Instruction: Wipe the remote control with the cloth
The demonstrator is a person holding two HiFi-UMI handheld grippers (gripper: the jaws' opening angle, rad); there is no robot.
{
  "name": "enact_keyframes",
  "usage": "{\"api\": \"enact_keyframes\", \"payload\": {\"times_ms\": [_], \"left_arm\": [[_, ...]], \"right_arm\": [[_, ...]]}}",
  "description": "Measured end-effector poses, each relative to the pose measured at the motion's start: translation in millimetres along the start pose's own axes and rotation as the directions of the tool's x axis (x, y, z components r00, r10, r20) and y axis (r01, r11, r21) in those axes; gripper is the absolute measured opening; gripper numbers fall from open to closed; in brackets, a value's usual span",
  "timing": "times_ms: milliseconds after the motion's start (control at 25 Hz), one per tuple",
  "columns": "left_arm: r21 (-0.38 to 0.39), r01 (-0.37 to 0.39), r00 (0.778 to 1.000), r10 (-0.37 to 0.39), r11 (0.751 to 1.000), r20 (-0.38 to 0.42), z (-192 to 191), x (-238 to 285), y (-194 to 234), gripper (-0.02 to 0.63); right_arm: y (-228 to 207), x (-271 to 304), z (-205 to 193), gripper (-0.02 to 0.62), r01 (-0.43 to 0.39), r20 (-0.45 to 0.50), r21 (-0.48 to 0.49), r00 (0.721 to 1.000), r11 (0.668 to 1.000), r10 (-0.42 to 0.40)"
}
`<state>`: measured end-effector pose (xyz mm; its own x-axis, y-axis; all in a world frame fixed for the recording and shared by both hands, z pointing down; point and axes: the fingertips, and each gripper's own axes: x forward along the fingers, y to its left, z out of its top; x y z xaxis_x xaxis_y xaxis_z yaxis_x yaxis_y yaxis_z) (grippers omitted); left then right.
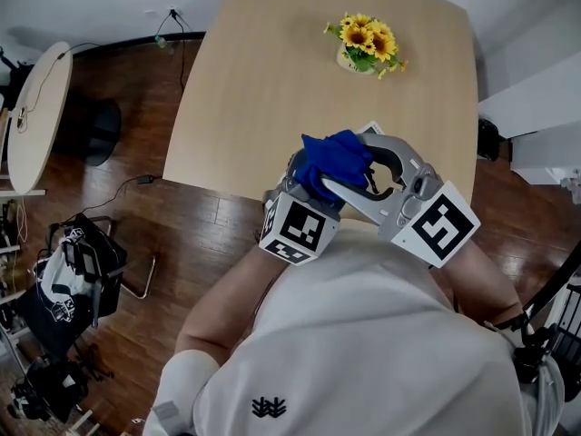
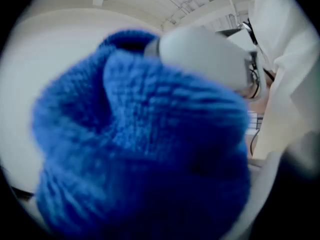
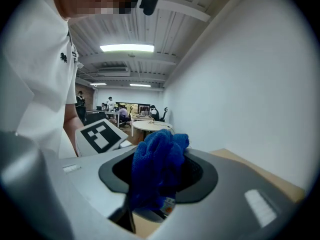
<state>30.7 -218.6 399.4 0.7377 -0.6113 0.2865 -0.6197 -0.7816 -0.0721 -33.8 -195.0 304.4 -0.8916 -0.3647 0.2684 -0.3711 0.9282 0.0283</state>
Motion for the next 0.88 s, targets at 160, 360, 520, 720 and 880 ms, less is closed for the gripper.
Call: {"api": "enact_keyframes", "payload": {"times_ms": [160, 360, 520, 720, 880], "left_arm": [[-0.009, -0.013, 1.0, 0.013, 1.0, -0.01, -9.8, -2.3, 2.2, 0.235], [-0.025, -0.019, 1.0, 0.019, 1.0, -0.015, -16.3, -6.6, 6.2, 0.235], [-0.069, -0.035, 0.999, 0.034, 0.997, -0.021, -28.0, -7.8, 16.9, 0.235], [-0.201, -0.148, 0.985, 0.126, 0.968, -0.117, -95.6, -11.2, 59.8, 0.235], [-0.32, -0.285, 0.947, 0.212, 0.904, -0.243, -158.1, -12.6, 107.9, 0.235]], "right_arm": [[-47.3, -12.9, -27.3, 0.189, 0.102, -0.019, -0.044, 0.995, 0.994, -0.103], [-112.5, -42.0, -52.7, 0.189, 0.263, -0.069, -0.047, 0.961, 0.963, -0.266], [-151.5, -73.8, -79.1, 0.189, 0.406, -0.134, -0.014, 0.905, 0.914, -0.405], [-144.4, -100.6, -120.0, 0.189, 0.486, -0.216, 0.05, 0.858, 0.872, -0.466], [-118.6, -115.7, -145.4, 0.189, 0.53, -0.273, 0.115, 0.83, 0.84, -0.487]]}}
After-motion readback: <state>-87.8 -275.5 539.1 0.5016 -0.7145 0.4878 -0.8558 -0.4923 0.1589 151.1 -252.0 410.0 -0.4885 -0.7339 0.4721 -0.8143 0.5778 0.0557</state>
